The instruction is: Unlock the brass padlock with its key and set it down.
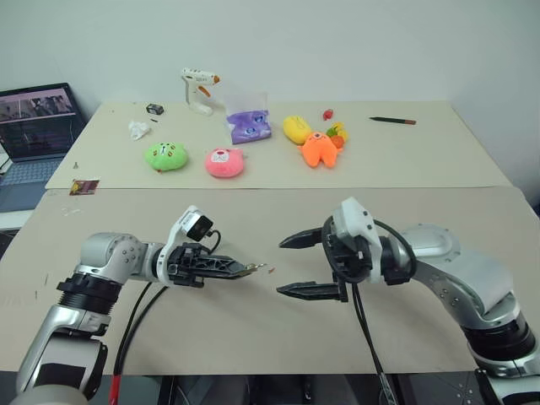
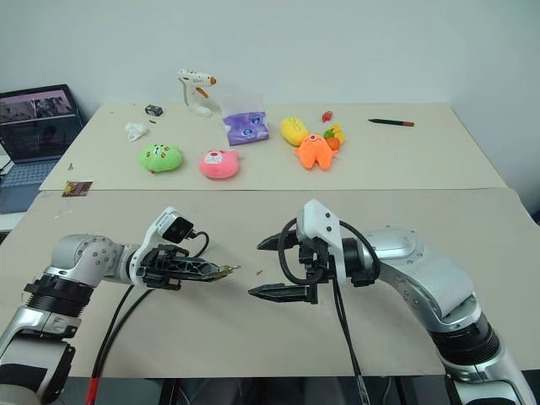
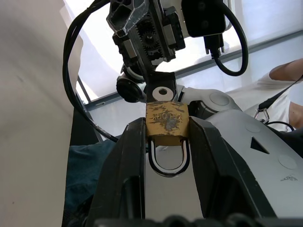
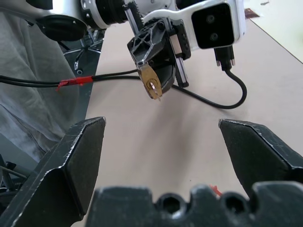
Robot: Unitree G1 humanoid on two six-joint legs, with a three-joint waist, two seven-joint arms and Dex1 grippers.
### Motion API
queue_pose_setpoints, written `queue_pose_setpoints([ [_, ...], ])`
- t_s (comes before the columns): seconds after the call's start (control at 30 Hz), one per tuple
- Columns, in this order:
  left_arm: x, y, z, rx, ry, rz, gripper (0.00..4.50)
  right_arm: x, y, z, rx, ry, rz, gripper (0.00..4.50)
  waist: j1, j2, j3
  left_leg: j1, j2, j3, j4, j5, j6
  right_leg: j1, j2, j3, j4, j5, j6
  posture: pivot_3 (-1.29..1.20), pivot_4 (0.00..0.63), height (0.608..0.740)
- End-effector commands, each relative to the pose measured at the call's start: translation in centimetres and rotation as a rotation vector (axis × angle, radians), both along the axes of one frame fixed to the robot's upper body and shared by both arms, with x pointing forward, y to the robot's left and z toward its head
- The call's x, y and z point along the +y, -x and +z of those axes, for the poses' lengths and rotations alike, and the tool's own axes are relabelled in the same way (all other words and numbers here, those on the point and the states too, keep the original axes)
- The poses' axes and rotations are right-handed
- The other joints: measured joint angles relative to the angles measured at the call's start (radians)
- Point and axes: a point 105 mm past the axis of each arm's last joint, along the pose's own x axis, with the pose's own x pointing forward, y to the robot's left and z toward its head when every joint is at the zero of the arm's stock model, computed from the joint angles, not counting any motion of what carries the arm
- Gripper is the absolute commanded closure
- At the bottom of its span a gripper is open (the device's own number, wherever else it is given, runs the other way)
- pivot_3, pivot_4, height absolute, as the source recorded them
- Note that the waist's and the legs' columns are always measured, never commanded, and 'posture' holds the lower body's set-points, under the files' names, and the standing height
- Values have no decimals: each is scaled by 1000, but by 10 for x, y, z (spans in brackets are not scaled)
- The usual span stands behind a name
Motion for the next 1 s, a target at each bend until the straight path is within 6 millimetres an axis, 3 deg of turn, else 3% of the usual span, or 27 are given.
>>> queue_pose_setpoints([
  [0.03,0,-2,7,-15,21,1,3675,3,6,10,-41,-29,20,0,0,0,0,0,0,0,0,0,0,0,0,0,0,0,0,0,150,740],
  [0.1,0,-3,7,-13,21,1,3675,3,6,11,-40,-36,19,0,0,0,0,0,0,0,0,0,0,0,0,0,0,0,0,0,150,740],
  [0.23,0,2,6,-31,16,-28,3675,4,7,11,-32,-49,20,1035,-1,0,0,0,0,0,0,0,0,0,0,0,0,0,0,0,150,740],
  [0.47,0,2,7,-19,21,-27,3675,5,6,11,-29,-58,20,3530,0,0,0,0,0,0,0,0,0,0,0,0,0,0,0,0,150,740],
  [1.0,0,0,11,-17,28,-40,3675,16,6,15,-23,-94,30,3530,-1,0,0,0,0,0,0,0,0,0,0,0,0,0,0,0,150,740],
])
